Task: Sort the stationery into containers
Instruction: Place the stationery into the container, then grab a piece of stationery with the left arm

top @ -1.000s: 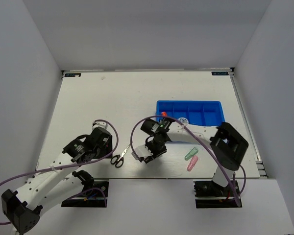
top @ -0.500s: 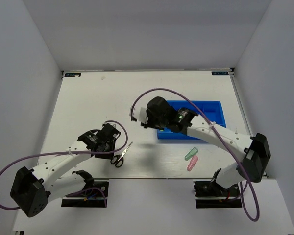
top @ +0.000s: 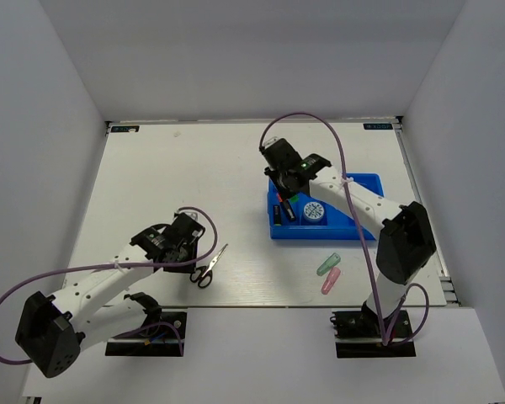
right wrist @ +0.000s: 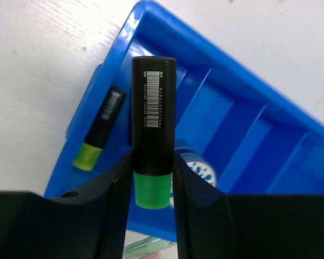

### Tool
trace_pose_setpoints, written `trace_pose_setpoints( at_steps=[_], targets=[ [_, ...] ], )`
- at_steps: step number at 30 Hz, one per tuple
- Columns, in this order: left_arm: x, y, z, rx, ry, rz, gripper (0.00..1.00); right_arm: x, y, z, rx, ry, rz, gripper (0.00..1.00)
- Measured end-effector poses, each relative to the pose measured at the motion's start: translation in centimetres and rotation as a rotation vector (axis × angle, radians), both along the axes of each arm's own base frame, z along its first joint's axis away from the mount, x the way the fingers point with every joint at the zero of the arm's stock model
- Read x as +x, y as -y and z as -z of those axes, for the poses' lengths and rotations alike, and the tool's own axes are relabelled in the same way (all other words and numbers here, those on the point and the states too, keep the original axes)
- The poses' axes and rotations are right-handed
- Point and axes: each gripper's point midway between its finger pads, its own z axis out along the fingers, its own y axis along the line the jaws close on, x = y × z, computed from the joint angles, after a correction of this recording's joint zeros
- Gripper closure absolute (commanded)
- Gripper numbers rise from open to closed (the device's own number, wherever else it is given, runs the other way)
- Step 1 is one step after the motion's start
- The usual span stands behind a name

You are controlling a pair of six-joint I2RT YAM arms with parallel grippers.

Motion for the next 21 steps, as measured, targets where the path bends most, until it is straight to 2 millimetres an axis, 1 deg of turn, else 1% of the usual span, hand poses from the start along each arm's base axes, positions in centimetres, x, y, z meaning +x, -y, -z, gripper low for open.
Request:
trace_pose_setpoints(
  at_steps=[3, 5, 8, 10, 12, 13, 15, 16, 19, 21],
  targets=[
    [-0.2, -0.1, 0.4, 0.001, -0.006, -0.009, 0.51, -0.6, -0.2, 0.5, 0.061, -0.072, 0.08, 1.0],
    [-0.3, -0.2, 0.7, 0.006, -0.016, -0.017, 0.51, -0.7, -0.8, 1.0, 0.108, -0.118, 0.124, 1.0],
    [-0.4, -0.2, 1.3, 0.015, -0.03, -0.025, 0.51, -1.1, -1.3, 2.5, 0.154, -0.197, 0.177, 0.99],
    [-0.3, -0.2, 1.7, 0.019, -0.036, -0.032, 0.52, -1.4, -1.2, 3.5, 0.168, -0.248, 0.208, 0.88],
    [-0.3, -0.3, 2.0, 0.023, -0.041, -0.036, 0.52, -1.6, -1.0, 4.3, 0.178, -0.292, 0.24, 0.8],
    [-0.3, -0.3, 2.1, 0.027, -0.042, -0.04, 0.52, -1.7, -0.8, 4.5, 0.183, -0.308, 0.255, 0.66],
    [-0.1, -0.3, 2.2, 0.032, -0.042, -0.043, 0.53, -1.6, -0.5, 4.8, 0.199, -0.333, 0.278, 0.51],
    [0.0, -0.3, 2.3, 0.033, -0.041, -0.045, 0.54, -1.6, -0.4, 4.8, 0.21, -0.342, 0.285, 0.4],
    [0.4, -0.4, 2.5, 0.036, -0.036, -0.057, 0.57, -1.5, -0.3, 4.8, 0.231, -0.36, 0.291, 0.31],
    [0.7, -0.4, 2.7, 0.036, -0.033, -0.058, 0.58, -1.5, -0.4, 4.8, 0.238, -0.367, 0.278, 0.29]
  ],
)
